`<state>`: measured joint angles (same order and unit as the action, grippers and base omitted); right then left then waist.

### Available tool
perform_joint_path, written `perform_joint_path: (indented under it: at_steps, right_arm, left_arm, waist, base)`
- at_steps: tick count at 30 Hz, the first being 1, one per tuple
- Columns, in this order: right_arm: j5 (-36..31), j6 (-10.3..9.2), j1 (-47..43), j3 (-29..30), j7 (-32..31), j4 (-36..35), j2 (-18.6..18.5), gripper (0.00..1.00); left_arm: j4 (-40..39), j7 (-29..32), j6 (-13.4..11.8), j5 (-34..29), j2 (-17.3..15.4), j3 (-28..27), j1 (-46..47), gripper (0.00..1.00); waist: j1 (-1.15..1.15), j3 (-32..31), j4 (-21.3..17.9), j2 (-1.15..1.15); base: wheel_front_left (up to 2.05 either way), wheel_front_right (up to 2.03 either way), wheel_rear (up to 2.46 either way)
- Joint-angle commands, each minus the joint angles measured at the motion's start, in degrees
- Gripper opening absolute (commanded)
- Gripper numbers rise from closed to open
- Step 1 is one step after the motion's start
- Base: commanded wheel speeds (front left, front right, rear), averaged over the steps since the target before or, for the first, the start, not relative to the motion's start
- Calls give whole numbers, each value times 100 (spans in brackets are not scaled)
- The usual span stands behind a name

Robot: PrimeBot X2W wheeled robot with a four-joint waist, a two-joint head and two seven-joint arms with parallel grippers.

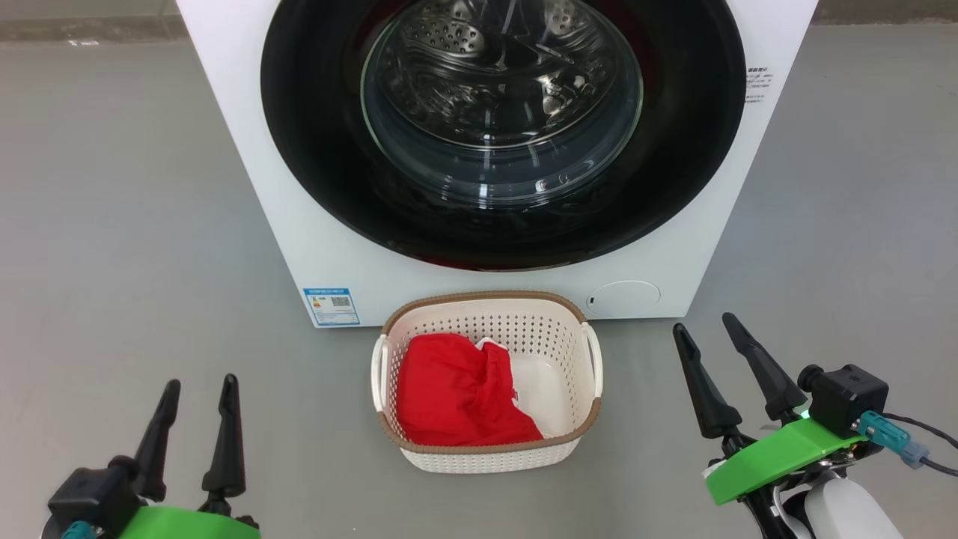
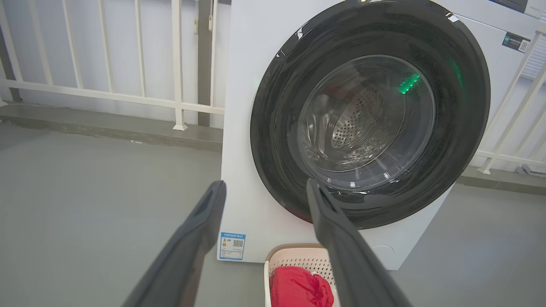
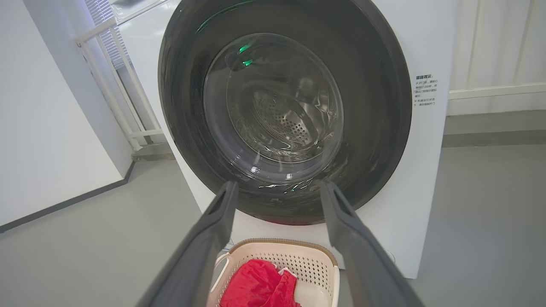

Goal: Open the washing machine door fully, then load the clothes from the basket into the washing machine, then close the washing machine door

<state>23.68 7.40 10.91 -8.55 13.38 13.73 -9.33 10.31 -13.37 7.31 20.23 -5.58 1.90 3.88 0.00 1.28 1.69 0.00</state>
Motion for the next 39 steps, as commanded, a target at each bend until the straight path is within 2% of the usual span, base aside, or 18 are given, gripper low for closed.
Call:
perform_joint_path:
  at_steps: [1,4,39]
  right_arm:
    - [-216,9,248,-157,112,-127,-52,100]
    - [-392,9,271,-183,162,-124,-58,100]
    - [-375,9,299,-183,162,-83,-64,100]
  left_arm:
    - [-116,-111,17,-225,-121,-173,218,100]
    - [-121,-163,18,-417,-128,-169,230,100]
    - [-71,-163,18,-571,-53,-288,262,100]
  waist:
    - [0,0,0,0]
    - [0,3,1,0]
    - [0,17,0,0]
  base:
    - [0,0,0]
    - [0,0,0]
    - [0,0,0]
